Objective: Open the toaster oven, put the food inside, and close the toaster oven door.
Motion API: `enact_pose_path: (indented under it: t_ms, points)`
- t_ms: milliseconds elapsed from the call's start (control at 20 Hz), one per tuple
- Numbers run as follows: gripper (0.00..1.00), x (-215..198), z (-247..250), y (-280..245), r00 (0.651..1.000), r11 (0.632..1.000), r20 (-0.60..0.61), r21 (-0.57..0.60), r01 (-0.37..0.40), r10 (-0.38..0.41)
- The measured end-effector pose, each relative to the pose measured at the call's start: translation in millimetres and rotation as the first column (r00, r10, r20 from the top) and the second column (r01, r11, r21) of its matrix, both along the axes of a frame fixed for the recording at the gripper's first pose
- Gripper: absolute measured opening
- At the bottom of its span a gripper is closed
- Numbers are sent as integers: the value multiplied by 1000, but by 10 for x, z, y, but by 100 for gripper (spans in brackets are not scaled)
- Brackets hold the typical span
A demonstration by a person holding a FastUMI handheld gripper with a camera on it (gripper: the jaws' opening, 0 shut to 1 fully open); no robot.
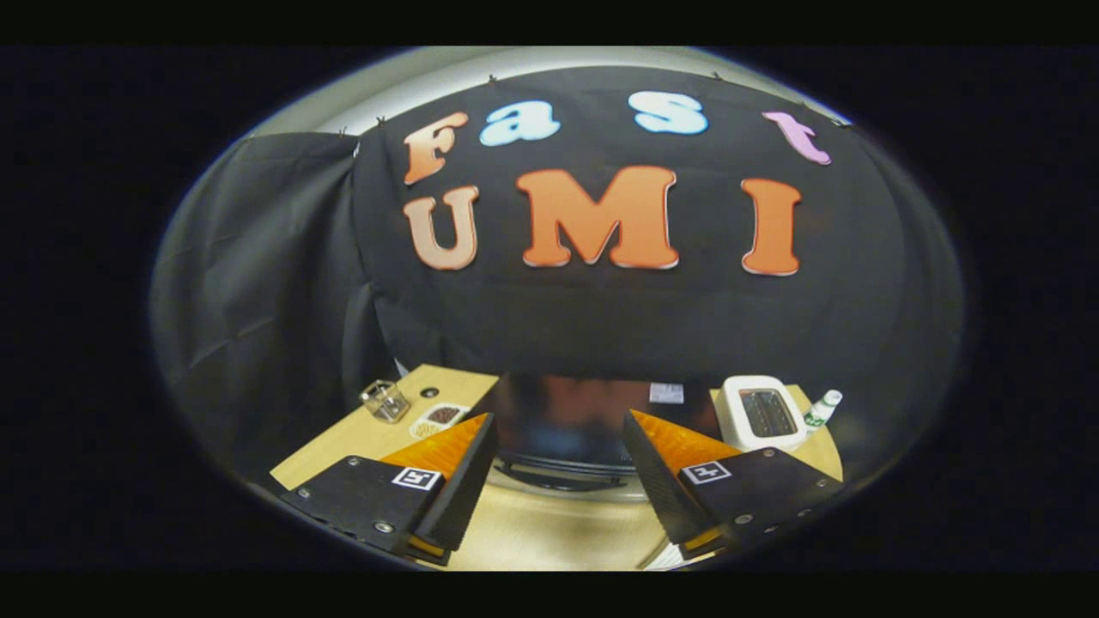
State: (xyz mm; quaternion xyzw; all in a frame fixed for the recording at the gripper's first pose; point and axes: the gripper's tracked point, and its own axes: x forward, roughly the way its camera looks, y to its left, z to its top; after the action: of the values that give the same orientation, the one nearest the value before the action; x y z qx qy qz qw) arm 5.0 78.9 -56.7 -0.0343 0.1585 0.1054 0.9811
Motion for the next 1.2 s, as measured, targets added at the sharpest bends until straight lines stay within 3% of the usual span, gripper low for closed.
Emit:
enact_pose_path:
  t_ms: [300, 550, 900, 1200]
  points:
    - [89, -53, 1004, -234, 967, 999, 253, 45, 19, -30]
    - [92, -166, 1634, -356, 890, 999, 454, 37, 32, -45]
    - [93, -377, 2051, -381, 792, 1000, 610, 1, 16, -14]
    - [93, -390, 2044, -384, 791, 1000, 612, 15, 8, -15]
